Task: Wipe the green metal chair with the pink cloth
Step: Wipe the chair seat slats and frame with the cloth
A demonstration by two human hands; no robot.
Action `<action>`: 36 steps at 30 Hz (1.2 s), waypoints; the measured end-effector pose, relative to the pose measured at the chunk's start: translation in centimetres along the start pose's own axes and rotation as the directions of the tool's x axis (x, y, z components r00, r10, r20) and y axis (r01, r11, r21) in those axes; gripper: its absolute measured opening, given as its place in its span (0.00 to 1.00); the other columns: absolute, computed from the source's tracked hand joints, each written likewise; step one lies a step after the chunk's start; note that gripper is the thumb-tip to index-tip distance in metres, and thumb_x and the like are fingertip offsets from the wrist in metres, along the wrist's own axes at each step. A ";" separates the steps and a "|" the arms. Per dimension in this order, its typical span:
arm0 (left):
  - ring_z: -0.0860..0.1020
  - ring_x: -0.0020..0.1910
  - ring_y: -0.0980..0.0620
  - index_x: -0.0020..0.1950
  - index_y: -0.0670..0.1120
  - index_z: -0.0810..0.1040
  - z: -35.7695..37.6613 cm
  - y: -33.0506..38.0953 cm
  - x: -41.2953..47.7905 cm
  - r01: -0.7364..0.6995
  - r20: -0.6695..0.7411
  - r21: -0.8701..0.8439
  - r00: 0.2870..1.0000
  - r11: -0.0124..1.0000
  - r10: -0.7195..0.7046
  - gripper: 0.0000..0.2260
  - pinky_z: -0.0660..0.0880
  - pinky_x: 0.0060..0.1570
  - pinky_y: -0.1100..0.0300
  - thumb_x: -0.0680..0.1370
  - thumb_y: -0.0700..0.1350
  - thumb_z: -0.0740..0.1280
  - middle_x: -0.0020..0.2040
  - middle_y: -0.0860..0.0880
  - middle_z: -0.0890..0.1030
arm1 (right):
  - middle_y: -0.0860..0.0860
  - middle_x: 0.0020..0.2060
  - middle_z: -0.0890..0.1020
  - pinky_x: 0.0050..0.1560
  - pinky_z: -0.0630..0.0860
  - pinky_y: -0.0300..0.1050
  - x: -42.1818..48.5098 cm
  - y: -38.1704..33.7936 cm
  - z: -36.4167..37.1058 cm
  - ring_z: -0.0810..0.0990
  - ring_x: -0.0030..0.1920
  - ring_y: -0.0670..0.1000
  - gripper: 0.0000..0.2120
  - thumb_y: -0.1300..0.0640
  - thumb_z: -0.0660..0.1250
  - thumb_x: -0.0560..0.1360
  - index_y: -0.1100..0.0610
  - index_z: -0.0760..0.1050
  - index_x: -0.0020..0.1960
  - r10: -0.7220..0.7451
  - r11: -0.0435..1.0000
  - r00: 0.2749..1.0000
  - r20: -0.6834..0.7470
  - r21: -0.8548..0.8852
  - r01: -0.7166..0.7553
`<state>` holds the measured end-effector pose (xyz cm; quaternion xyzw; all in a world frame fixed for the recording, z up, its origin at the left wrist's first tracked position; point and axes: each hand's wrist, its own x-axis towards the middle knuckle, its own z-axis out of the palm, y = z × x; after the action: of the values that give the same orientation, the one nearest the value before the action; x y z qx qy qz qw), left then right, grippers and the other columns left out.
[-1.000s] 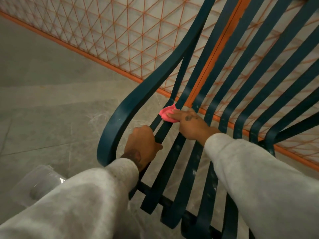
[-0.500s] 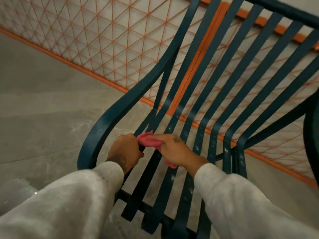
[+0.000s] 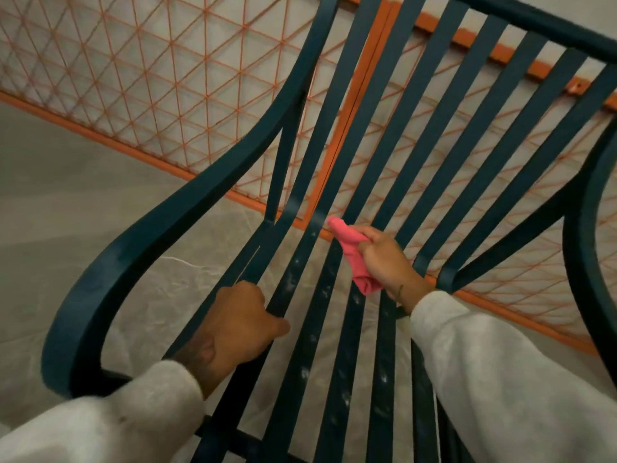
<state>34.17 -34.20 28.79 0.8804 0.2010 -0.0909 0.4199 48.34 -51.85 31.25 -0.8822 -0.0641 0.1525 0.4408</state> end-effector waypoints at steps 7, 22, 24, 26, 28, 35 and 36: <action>0.83 0.40 0.49 0.46 0.42 0.85 -0.1 -1.9 0.8 -0.013 0.028 0.044 1.000 0.999 0.011 0.10 0.79 0.43 0.60 0.78 0.44 0.66 0.42 0.45 0.85 | 0.49 0.70 0.73 0.64 0.70 0.51 8.2 1.3 2.0 0.72 0.61 0.57 0.27 0.67 0.57 0.78 0.45 0.70 0.71 -0.530 0.616 0.848 -0.007 -0.691 0.379; 0.83 0.47 0.45 0.51 0.37 0.83 0.3 -3.3 2.3 0.019 0.069 -0.025 0.997 1.000 -0.017 0.11 0.80 0.52 0.51 0.79 0.39 0.62 0.48 0.42 0.84 | 0.49 0.63 0.79 0.64 0.74 0.44 7.9 1.2 6.3 0.79 0.61 0.52 0.22 0.67 0.57 0.80 0.50 0.77 0.67 -0.170 0.784 0.973 0.158 -0.576 0.231; 0.82 0.50 0.47 0.54 0.38 0.83 -0.1 -3.2 2.3 0.016 0.111 -0.004 0.994 1.000 -0.016 0.11 0.79 0.55 0.53 0.80 0.40 0.62 0.51 0.44 0.84 | 0.41 0.50 0.81 0.45 0.79 0.33 5.9 0.7 5.9 0.82 0.43 0.44 0.20 0.66 0.58 0.81 0.47 0.79 0.63 -0.153 0.835 0.963 0.224 -0.492 0.247; 0.81 0.53 0.48 0.58 0.40 0.81 -0.1 -3.3 2.5 -0.006 0.149 0.043 0.989 0.999 -0.001 0.12 0.77 0.58 0.54 0.81 0.42 0.62 0.55 0.45 0.83 | 0.42 0.47 0.79 0.33 0.78 0.37 4.5 1.3 5.4 0.79 0.32 0.45 0.21 0.64 0.58 0.82 0.42 0.77 0.64 -0.129 0.839 0.946 0.296 -0.477 0.264; 0.82 0.53 0.47 0.58 0.41 0.81 0.0 -3.7 2.9 0.017 0.171 0.057 0.985 0.998 -0.027 0.11 0.78 0.58 0.52 0.80 0.43 0.62 0.55 0.45 0.83 | 0.50 0.56 0.81 0.37 0.76 0.40 4.8 2.2 4.9 0.77 0.36 0.46 0.22 0.63 0.57 0.83 0.43 0.73 0.70 -0.144 0.798 0.944 0.297 -0.530 0.288; 0.82 0.52 0.49 0.60 0.44 0.80 0.0 -3.9 3.0 0.105 0.164 -0.014 0.981 0.994 -0.101 0.12 0.78 0.58 0.54 0.78 0.42 0.67 0.54 0.47 0.83 | 0.50 0.71 0.72 0.53 0.79 0.55 8.8 3.9 5.1 0.77 0.46 0.51 0.26 0.61 0.56 0.83 0.35 0.64 0.73 -0.109 0.716 0.976 0.187 -0.666 0.208; 0.82 0.52 0.47 0.58 0.42 0.81 0.1 -3.9 3.0 0.112 0.156 -0.060 0.983 0.992 -0.101 0.11 0.78 0.57 0.51 0.78 0.42 0.66 0.54 0.44 0.83 | 0.51 0.71 0.72 0.60 0.78 0.56 8.3 4.0 5.2 0.79 0.55 0.56 0.27 0.62 0.57 0.82 0.36 0.65 0.73 -0.113 0.697 0.975 0.190 -0.685 0.214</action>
<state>35.23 -31.21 25.04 0.8440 0.2181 -0.1733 0.4584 54.38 -48.27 23.41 -0.9617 -0.2246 0.1353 0.0796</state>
